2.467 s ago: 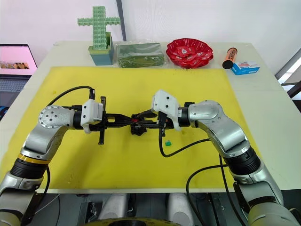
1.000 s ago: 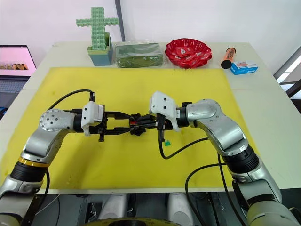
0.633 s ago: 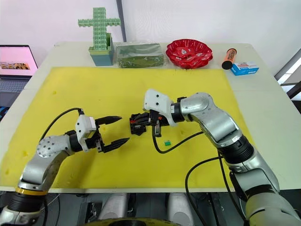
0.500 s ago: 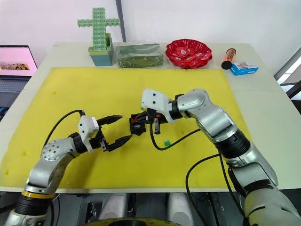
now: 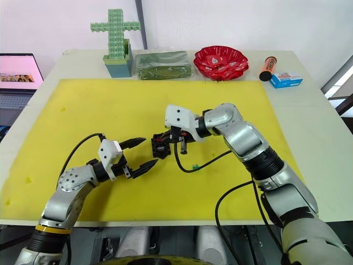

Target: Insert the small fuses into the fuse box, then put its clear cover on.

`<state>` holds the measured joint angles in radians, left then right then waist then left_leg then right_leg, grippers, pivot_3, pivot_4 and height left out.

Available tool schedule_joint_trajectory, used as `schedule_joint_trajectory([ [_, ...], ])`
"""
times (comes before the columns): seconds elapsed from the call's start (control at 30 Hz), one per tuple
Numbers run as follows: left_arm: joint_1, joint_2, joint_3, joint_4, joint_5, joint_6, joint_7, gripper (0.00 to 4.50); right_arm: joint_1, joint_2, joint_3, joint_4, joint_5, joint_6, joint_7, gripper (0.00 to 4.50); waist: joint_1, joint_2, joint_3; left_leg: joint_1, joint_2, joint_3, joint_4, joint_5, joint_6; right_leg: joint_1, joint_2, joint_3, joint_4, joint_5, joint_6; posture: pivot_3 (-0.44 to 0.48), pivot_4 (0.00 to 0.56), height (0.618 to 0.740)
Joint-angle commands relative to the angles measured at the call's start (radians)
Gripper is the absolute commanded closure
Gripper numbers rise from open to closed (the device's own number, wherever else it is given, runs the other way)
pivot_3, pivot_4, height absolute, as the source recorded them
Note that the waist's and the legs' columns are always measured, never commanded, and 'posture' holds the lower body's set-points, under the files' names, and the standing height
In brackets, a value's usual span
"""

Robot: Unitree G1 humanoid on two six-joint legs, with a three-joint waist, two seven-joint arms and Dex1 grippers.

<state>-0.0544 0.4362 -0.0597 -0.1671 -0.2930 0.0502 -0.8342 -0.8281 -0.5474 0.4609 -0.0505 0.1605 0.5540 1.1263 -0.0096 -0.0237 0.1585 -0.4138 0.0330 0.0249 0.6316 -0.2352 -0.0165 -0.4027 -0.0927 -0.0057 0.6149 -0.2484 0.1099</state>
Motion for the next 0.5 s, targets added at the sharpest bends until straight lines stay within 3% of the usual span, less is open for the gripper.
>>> schedule_joint_trajectory([
  [0.03, -0.016, -0.008, -0.013, -0.016, 0.010, -0.029, 0.005, 0.02, -0.029, 0.010, -0.015, -0.011, -0.010, -0.017, 0.010, 4.50, -0.001, 0.000, 0.000, 0.000, 0.000, 0.000, 0.000, 0.000, 0.000, 0.000, 0.000, 0.000, 0.000, 0.000, 0.000, 0.000, 0.150, 0.740],
  [0.5, -0.025, -0.026, -0.018, -0.032, 0.019, -0.019, 0.017, 0.02, -0.027, 0.026, -0.004, 0.011, -0.044, -0.033, 0.037, 4.50, -0.001, 0.000, 0.000, 0.000, 0.000, 0.000, 0.000, 0.000, 0.000, 0.000, 0.000, 0.000, 0.000, 0.000, 0.000, 0.000, 0.150, 0.740],
])
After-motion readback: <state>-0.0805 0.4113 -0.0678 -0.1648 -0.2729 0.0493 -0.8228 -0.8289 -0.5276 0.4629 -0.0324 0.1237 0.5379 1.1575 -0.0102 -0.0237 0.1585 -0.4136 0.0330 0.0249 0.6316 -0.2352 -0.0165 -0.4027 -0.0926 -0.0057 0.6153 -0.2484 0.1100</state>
